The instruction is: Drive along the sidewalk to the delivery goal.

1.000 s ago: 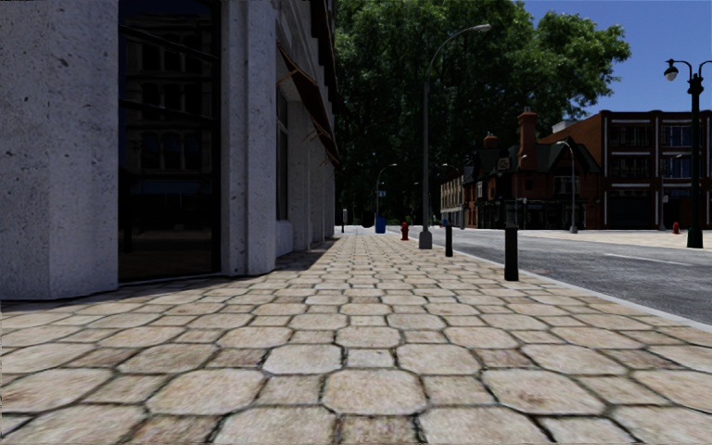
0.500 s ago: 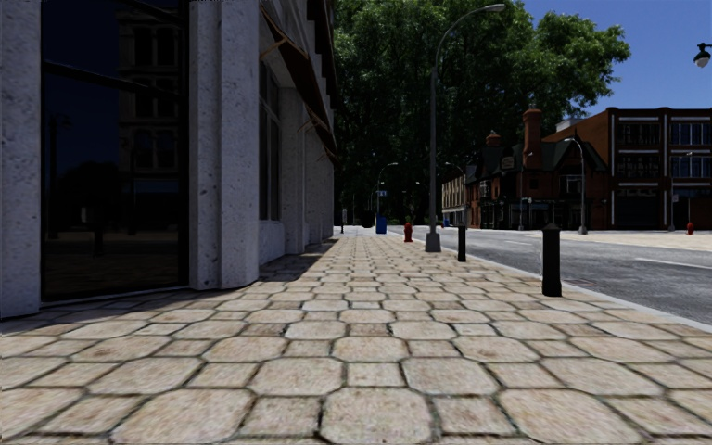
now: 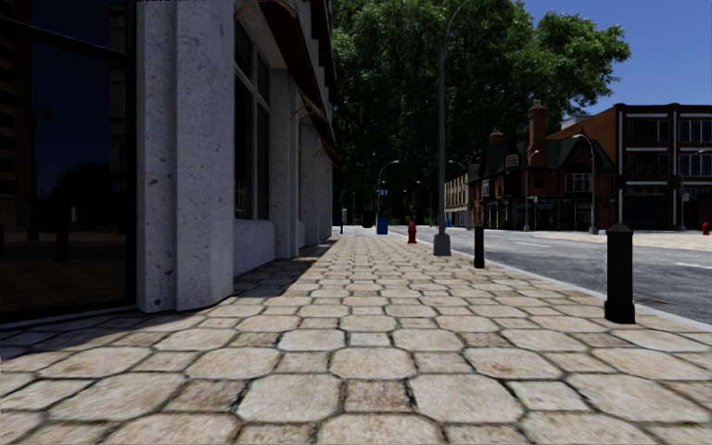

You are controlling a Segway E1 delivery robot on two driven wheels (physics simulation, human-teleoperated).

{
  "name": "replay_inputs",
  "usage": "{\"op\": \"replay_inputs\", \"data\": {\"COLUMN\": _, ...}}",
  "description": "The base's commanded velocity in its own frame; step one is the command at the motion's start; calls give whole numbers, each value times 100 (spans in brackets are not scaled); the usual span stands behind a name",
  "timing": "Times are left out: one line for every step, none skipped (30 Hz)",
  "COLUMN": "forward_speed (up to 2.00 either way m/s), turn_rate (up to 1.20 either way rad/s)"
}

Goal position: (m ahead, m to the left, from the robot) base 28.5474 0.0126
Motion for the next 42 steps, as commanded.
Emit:
{"op": "replay_inputs", "data": {"forward_speed": 200, "turn_rate": 0}}
{"op": "replay_inputs", "data": {"forward_speed": 200, "turn_rate": 0}}
{"op": "replay_inputs", "data": {"forward_speed": 200, "turn_rate": 0}}
{"op": "replay_inputs", "data": {"forward_speed": 200, "turn_rate": 0}}
{"op": "replay_inputs", "data": {"forward_speed": 200, "turn_rate": 0}}
{"op": "replay_inputs", "data": {"forward_speed": 200, "turn_rate": 0}}
{"op": "replay_inputs", "data": {"forward_speed": 200, "turn_rate": 0}}
{"op": "replay_inputs", "data": {"forward_speed": 200, "turn_rate": 0}}
{"op": "replay_inputs", "data": {"forward_speed": 200, "turn_rate": 0}}
{"op": "replay_inputs", "data": {"forward_speed": 200, "turn_rate": 0}}
{"op": "replay_inputs", "data": {"forward_speed": 200, "turn_rate": 0}}
{"op": "replay_inputs", "data": {"forward_speed": 200, "turn_rate": 0}}
{"op": "replay_inputs", "data": {"forward_speed": 200, "turn_rate": 0}}
{"op": "replay_inputs", "data": {"forward_speed": 200, "turn_rate": 0}}
{"op": "replay_inputs", "data": {"forward_speed": 200, "turn_rate": 0}}
{"op": "replay_inputs", "data": {"forward_speed": 200, "turn_rate": 0}}
{"op": "replay_inputs", "data": {"forward_speed": 200, "turn_rate": 0}}
{"op": "replay_inputs", "data": {"forward_speed": 200, "turn_rate": 0}}
{"op": "replay_inputs", "data": {"forward_speed": 200, "turn_rate": 0}}
{"op": "replay_inputs", "data": {"forward_speed": 200, "turn_rate": 0}}
{"op": "replay_inputs", "data": {"forward_speed": 200, "turn_rate": 0}}
{"op": "replay_inputs", "data": {"forward_speed": 200, "turn_rate": 0}}
{"op": "replay_inputs", "data": {"forward_speed": 200, "turn_rate": 0}}
{"op": "replay_inputs", "data": {"forward_speed": 200, "turn_rate": 0}}
{"op": "replay_inputs", "data": {"forward_speed": 200, "turn_rate": 0}}
{"op": "replay_inputs", "data": {"forward_speed": 200, "turn_rate": 0}}
{"op": "replay_inputs", "data": {"forward_speed": 200, "turn_rate": 0}}
{"op": "replay_inputs", "data": {"forward_speed": 200, "turn_rate": 0}}
{"op": "replay_inputs", "data": {"forward_speed": 200, "turn_rate": 0}}
{"op": "replay_inputs", "data": {"forward_speed": 200, "turn_rate": 0}}
{"op": "replay_inputs", "data": {"forward_speed": 200, "turn_rate": 0}}
{"op": "replay_inputs", "data": {"forward_speed": 200, "turn_rate": 0}}
{"op": "replay_inputs", "data": {"forward_speed": 200, "turn_rate": 0}}
{"op": "replay_inputs", "data": {"forward_speed": 200, "turn_rate": 0}}
{"op": "replay_inputs", "data": {"forward_speed": 200, "turn_rate": 0}}
{"op": "replay_inputs", "data": {"forward_speed": 200, "turn_rate": 0}}
{"op": "replay_inputs", "data": {"forward_speed": 200, "turn_rate": 0}}
{"op": "replay_inputs", "data": {"forward_speed": 200, "turn_rate": 0}}
{"op": "replay_inputs", "data": {"forward_speed": 200, "turn_rate": 0}}
{"op": "replay_inputs", "data": {"forward_speed": 200, "turn_rate": 0}}
{"op": "replay_inputs", "data": {"forward_speed": 200, "turn_rate": 0}}
{"op": "replay_inputs", "data": {"forward_speed": 200, "turn_rate": 0}}
